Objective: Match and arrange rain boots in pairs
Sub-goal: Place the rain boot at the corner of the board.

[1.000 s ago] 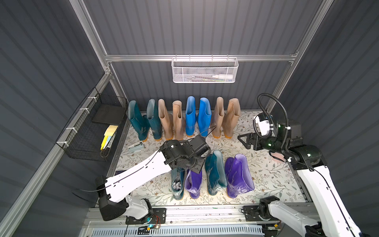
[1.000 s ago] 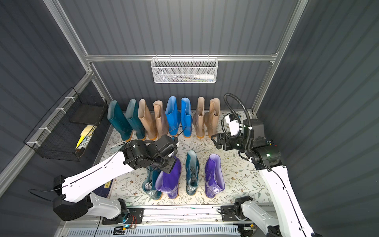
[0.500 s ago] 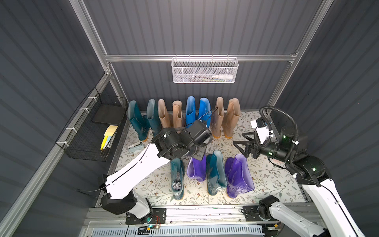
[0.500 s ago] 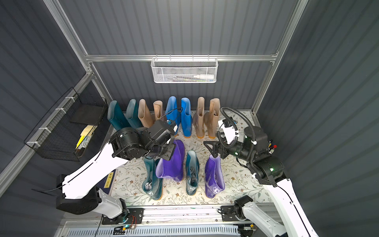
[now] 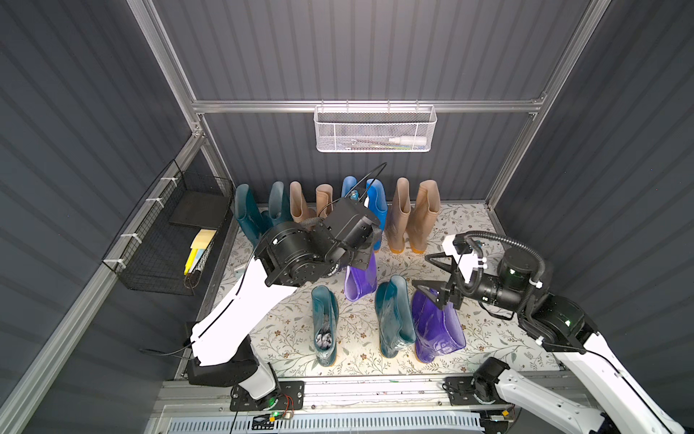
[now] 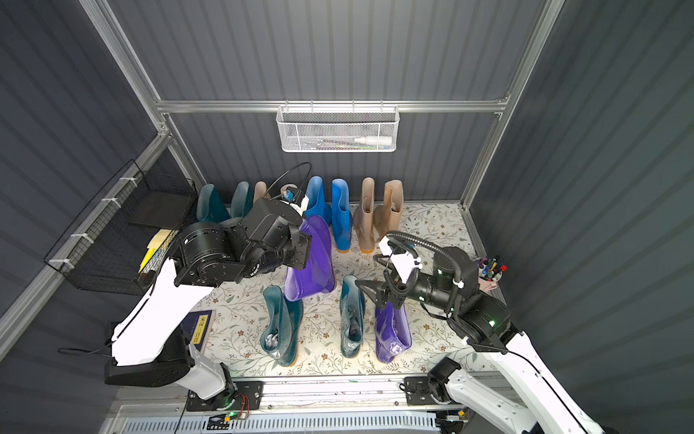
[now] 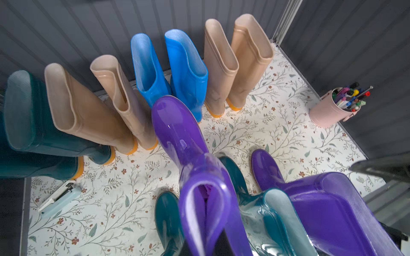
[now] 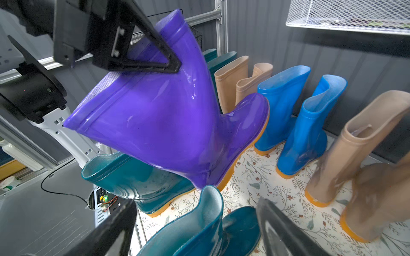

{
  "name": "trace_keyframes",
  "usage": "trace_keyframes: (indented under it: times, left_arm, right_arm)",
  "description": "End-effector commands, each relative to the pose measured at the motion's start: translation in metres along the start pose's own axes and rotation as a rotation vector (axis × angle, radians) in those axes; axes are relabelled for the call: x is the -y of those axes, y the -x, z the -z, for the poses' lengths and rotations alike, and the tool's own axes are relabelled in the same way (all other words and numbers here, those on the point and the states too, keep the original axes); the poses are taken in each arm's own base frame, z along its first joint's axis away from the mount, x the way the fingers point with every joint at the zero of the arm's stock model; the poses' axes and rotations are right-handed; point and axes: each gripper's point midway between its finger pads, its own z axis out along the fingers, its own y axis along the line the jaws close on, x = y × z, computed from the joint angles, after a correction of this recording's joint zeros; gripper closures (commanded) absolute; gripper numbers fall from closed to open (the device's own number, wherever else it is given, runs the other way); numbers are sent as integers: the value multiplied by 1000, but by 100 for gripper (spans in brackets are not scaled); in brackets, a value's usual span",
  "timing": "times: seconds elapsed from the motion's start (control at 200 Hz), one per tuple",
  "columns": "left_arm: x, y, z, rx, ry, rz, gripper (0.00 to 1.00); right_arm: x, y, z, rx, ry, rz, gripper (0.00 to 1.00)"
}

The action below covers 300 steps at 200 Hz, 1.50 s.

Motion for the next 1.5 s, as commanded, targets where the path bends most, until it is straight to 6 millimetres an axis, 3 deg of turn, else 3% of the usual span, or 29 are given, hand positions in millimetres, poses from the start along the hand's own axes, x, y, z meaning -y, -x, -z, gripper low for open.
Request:
trace_keyframes:
  times: [0.0, 0.325, 0.55, 0.795, 1.016, 1.121, 1.246, 1.496]
  left_arm:
    - [-19, 55, 41, 263, -2, 117, 100]
    - [-21, 84, 65, 404, -49, 182, 100]
    - [-17, 92, 71, 433, -85, 192, 100]
    - [-17, 94, 77, 459, -111, 216, 100]
    - [-16, 92, 79, 467, -137, 226, 100]
    - [-15, 92, 82, 475, -152, 230, 100]
    - [-13, 93, 82, 478, -163, 229, 100]
    - [-17, 90, 85, 493, -163, 237, 100]
  right_arm:
    - [4, 3, -8, 19, -69, 81, 12]
    - [-15, 13, -57, 86, -132, 236, 6]
    - [-5, 38, -88, 188, -204, 248, 1]
    - [-9, 58, -107, 257, -191, 231, 1]
    - [-12, 80, -108, 343, -182, 226, 2]
    - [-14, 83, -111, 349, -165, 230, 16]
    - [-15, 87, -112, 378, -143, 214, 45]
    - [-19, 98, -103, 412, -109, 194, 88]
